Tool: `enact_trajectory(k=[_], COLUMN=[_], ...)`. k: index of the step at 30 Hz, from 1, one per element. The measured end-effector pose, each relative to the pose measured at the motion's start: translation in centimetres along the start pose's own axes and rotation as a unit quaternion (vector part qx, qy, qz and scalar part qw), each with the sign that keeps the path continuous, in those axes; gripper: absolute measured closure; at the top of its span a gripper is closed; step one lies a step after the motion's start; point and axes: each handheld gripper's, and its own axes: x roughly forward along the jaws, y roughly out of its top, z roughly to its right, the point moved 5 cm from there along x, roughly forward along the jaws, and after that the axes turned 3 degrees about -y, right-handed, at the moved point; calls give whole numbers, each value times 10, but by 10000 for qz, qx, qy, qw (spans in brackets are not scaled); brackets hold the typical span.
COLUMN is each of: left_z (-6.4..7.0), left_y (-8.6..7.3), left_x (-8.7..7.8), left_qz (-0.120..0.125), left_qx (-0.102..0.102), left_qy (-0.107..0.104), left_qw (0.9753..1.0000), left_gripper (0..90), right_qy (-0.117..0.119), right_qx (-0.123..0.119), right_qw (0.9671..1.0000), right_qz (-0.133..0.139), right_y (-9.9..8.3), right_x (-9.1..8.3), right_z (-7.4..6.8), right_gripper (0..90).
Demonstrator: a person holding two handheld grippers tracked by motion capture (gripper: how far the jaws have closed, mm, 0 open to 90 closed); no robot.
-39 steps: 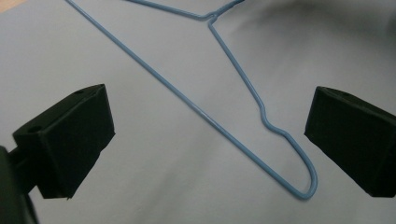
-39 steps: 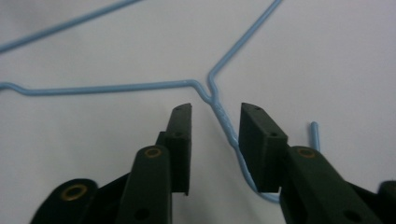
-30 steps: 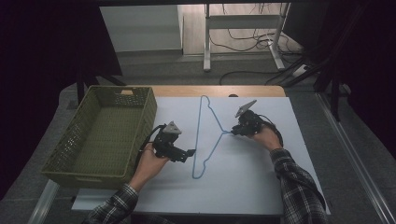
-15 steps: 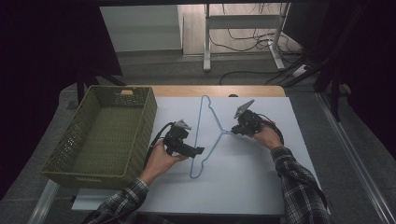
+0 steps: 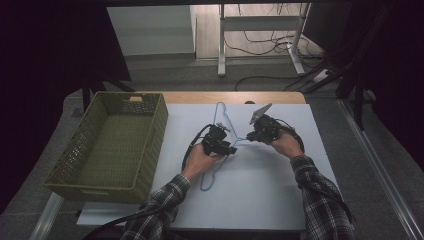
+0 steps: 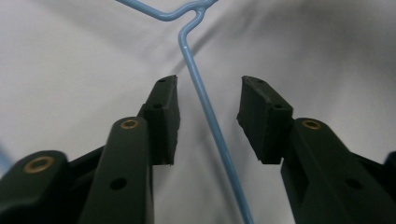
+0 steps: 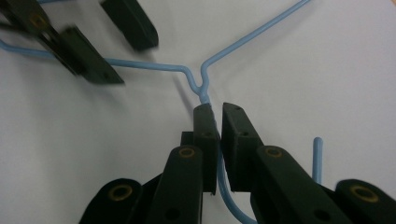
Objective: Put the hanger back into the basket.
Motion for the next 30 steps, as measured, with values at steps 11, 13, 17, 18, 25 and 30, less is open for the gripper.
enact_trajectory(k=[11, 13, 17, 18, 25, 30], left_z=[-3, -2, -3, -3, -1, 7], left_y=[-1, 0, 2, 2, 4, 2], left_x=[4, 1, -8, -10, -36, -51], left_qz=[-53, -44, 103, 147, 490, 674], left_qx=[-459, -327, -393, -385, -387, -393], left_qy=[88, 129, 72, 57, -195, -375], left_qw=[9989, 9994, 9991, 9991, 9979, 9962], left_gripper=[857, 867, 868, 868, 869, 869], right_qy=[-41, -256, -737, -737, -558, -507], right_qx=[39, 70, 162, 162, 671, 1136], right_qw=[10000, 9996, 9961, 9961, 9924, 9854], right_qz=[-4, 117, 458, 458, 872, 1163], right_y=[3, 9, 26, 26, 15, -5], right_x=[-4, -14, -59, -59, -97, -96], right_z=[-7, -13, -38, -38, -74, -79], right_gripper=[770, 743, 632, 632, 501, 402])
